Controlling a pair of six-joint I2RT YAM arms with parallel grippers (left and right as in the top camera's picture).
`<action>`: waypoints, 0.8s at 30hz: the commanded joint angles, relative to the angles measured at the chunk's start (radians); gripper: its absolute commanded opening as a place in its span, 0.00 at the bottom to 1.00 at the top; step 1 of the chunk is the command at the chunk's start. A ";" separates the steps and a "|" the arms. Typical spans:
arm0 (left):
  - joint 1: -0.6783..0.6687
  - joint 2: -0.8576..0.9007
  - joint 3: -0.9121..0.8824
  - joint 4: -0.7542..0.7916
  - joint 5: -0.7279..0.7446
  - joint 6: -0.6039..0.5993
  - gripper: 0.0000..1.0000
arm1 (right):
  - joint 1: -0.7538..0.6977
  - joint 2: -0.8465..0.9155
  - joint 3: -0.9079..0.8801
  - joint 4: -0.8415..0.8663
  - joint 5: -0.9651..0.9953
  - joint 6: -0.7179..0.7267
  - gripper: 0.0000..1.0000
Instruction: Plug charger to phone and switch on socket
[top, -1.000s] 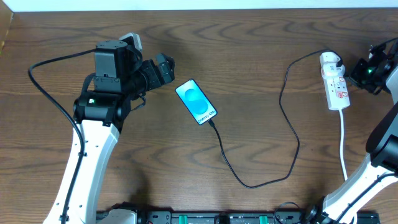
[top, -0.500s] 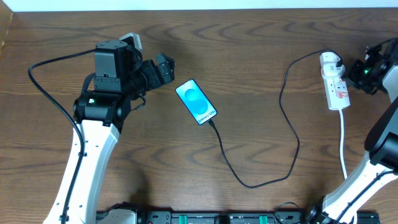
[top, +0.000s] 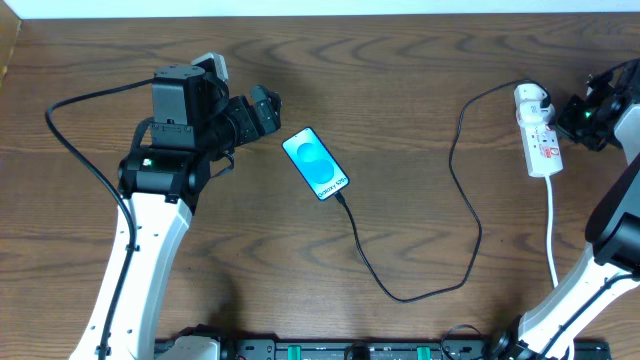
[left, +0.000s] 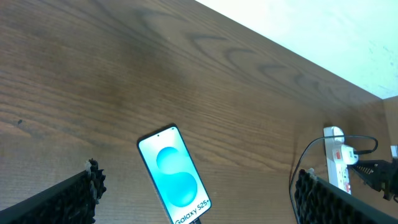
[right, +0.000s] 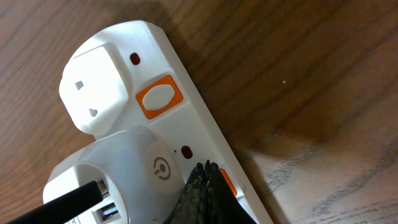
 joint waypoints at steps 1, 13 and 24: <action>0.003 -0.009 0.016 -0.001 -0.014 0.010 1.00 | 0.062 0.018 -0.018 -0.039 -0.071 -0.022 0.01; 0.003 -0.009 0.016 -0.004 -0.014 0.010 1.00 | 0.113 0.018 -0.023 -0.078 -0.071 -0.022 0.01; 0.003 -0.009 0.016 -0.004 -0.014 0.010 1.00 | 0.143 0.018 -0.023 -0.106 -0.066 -0.022 0.01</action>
